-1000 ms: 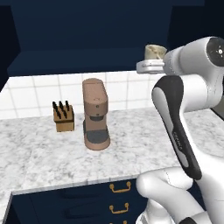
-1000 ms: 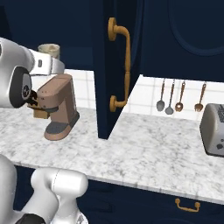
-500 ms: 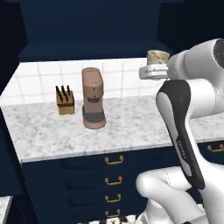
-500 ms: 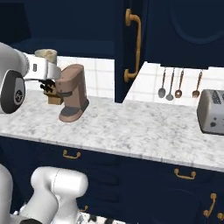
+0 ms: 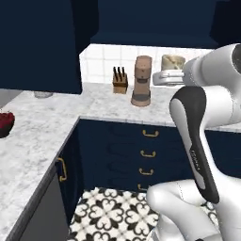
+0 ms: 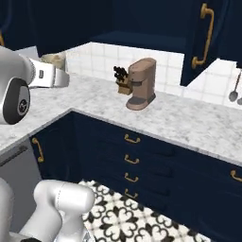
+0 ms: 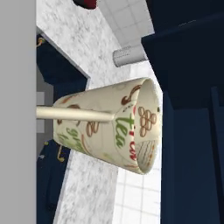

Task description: Gather all objects into one cabinet and sort the glasses and bowls to opposite sides.

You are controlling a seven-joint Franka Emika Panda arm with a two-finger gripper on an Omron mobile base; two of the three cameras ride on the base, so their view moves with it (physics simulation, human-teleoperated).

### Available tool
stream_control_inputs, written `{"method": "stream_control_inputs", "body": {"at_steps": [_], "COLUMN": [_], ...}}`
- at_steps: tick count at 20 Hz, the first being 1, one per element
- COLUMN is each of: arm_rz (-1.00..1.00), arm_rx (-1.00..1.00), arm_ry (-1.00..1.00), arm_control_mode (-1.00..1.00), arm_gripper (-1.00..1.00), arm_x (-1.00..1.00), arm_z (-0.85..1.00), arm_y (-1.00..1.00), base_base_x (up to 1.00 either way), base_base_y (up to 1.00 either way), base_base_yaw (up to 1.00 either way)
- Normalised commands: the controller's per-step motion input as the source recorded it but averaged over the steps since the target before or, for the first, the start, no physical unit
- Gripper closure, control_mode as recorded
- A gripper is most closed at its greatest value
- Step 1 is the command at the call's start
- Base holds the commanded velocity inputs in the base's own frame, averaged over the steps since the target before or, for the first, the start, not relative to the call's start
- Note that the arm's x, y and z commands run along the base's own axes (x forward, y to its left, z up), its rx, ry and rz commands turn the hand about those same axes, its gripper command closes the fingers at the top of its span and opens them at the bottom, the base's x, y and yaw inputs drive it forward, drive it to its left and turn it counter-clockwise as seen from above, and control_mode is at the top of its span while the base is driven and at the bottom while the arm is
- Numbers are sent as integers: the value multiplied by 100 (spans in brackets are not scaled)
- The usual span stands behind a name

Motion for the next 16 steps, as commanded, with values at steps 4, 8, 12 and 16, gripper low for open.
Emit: {"method": "stream_control_inputs", "body": {"at_steps": [4, 8, 12, 16], "arm_rz": [0, 0, 0, 0], "arm_rx": [0, 0, 0, 0], "arm_ry": [0, 0, 0, 0], "arm_control_mode": [100, 100, 100, 100], "arm_gripper": [100, 100, 100, 100], "arm_x": [0, 0, 0, 0], "arm_z": [0, 0, 0, 0], "arm_y": [0, 0, 0, 0], "base_base_x": [-100, -95, -41, 43], "base_base_y": [-14, -21, -24, -11], "base_base_yaw": [70, 74, 73, 70]}}
